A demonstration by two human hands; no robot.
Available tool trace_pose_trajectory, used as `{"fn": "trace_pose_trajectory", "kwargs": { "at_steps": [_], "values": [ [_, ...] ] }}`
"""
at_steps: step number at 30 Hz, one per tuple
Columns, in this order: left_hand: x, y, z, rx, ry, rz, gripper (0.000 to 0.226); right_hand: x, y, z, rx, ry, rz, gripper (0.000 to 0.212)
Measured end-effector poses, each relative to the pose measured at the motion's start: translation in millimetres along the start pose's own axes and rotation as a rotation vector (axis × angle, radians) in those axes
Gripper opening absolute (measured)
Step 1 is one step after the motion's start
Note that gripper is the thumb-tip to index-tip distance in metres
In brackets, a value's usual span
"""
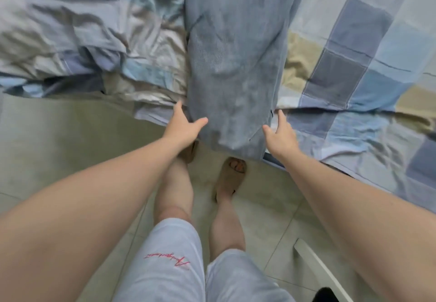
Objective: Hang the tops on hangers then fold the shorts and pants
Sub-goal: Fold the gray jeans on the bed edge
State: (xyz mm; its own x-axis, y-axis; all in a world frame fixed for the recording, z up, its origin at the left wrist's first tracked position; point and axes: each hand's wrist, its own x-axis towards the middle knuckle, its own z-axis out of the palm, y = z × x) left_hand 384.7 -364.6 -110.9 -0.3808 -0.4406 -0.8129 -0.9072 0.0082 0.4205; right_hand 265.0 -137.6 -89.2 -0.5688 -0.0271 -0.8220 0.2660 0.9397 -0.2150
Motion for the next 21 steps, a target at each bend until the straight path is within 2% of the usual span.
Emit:
{"fn": "trace_pose_trajectory", "kwargs": {
  "at_steps": [6, 8, 11, 16, 19, 21],
  "values": [
    [15, -33, 26, -0.105, 0.039, 0.149, 0.095, 25, 44, 41, 0.226, -0.058, -0.139, 0.067],
    [24, -39, 34, -0.102, 0.065, 0.198, 0.095, 37, 52, 54, 0.27, -0.007, -0.171, 0.063],
    [35, -45, 50, -0.12, 0.158, 0.24, 0.087, 48, 63, 68, 0.414, 0.049, -0.178, 0.05],
    [41, -57, 64, -0.142, 0.252, 0.272, 0.078, 53, 73, 80, 0.583, 0.016, -0.154, 0.037],
    [39, -61, 61, -0.12, 0.205, 0.255, 0.082, 52, 74, 77, 0.655, -0.054, -0.141, 0.037],
    [30, -68, 61, -0.087, 0.125, 0.232, 0.079, 44, 77, 76, 0.681, -0.122, -0.12, 0.026]
  ]
}}
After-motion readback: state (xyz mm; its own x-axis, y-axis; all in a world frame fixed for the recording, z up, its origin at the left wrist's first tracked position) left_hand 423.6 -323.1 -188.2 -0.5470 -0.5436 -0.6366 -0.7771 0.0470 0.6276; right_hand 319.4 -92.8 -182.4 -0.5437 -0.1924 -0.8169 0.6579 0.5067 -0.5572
